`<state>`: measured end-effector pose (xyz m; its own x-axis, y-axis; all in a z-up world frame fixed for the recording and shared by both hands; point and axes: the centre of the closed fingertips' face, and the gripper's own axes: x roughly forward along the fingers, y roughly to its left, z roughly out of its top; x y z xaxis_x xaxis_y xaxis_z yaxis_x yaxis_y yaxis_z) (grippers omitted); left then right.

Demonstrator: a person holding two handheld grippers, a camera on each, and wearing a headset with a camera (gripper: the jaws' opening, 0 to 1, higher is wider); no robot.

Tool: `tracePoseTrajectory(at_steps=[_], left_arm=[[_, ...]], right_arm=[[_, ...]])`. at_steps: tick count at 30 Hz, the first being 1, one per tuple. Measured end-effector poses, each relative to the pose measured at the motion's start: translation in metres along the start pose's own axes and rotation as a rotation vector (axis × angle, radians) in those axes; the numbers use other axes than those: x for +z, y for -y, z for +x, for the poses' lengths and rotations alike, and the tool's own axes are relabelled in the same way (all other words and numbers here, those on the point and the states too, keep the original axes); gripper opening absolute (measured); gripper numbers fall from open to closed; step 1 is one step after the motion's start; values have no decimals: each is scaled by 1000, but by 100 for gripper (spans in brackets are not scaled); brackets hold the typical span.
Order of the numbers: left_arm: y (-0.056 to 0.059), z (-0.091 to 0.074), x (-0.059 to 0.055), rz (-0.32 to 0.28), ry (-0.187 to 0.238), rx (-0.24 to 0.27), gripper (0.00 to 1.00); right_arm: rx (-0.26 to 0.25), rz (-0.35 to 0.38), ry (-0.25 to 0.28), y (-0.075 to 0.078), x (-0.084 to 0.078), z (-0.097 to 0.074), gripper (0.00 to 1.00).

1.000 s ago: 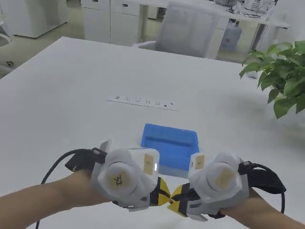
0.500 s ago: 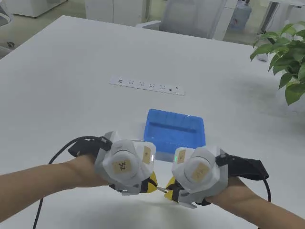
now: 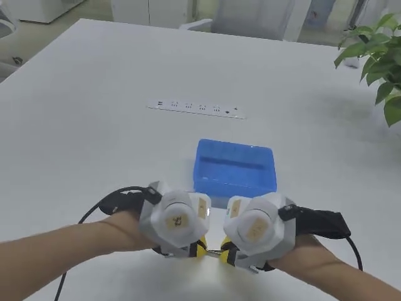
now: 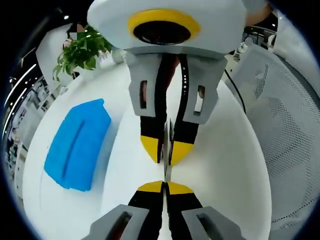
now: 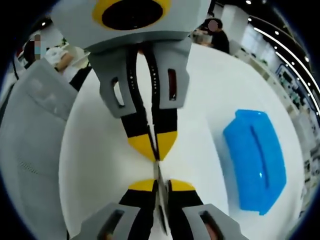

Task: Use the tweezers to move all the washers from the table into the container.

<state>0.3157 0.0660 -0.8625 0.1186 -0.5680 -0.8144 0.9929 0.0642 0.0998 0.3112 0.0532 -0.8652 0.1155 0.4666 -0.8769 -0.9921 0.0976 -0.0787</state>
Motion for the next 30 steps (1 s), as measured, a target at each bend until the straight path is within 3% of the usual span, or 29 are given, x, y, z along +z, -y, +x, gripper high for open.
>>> tracePoseTrajectory(at_steps=[2, 5, 7, 9, 11, 13, 14, 15, 16, 17, 18, 21, 23, 26, 28, 30], left_arm=[[1, 1, 0, 7, -5, -1, 0], [0, 2, 0, -2, -3, 11, 0], [-1, 0, -2, -86, -11, 25, 0], [-5, -2, -3, -126, -10, 62, 2], [-6, -6, -6, -197, -16, 86, 11], [-12, -13, -10, -323, -19, 154, 21], [-18, -19, -9, -369, 16, 205, 23], [-20, -24, -7, -397, 42, 222, 26], [-23, -33, -8, -486, 71, 261, 29], [-24, -39, -8, -534, 90, 280, 35], [-28, -49, -9, -588, 109, 320, 44], [-33, -74, -12, -682, 148, 403, 67], [-36, -95, -12, -732, 194, 474, 77], [-36, -119, -13, -787, 248, 530, 87], [-35, -132, -17, -819, 253, 577, 94], [-33, -147, -20, -811, 252, 625, 99]], right_arm=[[-3, 44, 11, 1, 1, -4, 9], [-39, 103, 72, 5, 10, -19, 12], [-87, 166, 137, 11, 18, -36, 13], [-134, 245, 192, 18, 21, -55, 16], [-182, 317, 247, 26, 22, -72, 20], [-232, 392, 314, 35, 23, -90, 23], [-266, 436, 347, 41, 21, -102, 26], [-290, 468, 368, 45, 19, -109, 30], [-312, 505, 399, 48, 17, -119, 31], [-332, 531, 425, 51, 17, -126, 32], [-360, 565, 460, 54, 14, -136, 35], [-384, 633, 499, 58, 7, -148, 43], [-429, 664, 523, 62, 0, -157, 51], [-491, 683, 538, 62, -10, -168, 60], [-514, 689, 539, 60, -15, -172, 64], [-539, 698, 546, 57, -19, -176, 71]])
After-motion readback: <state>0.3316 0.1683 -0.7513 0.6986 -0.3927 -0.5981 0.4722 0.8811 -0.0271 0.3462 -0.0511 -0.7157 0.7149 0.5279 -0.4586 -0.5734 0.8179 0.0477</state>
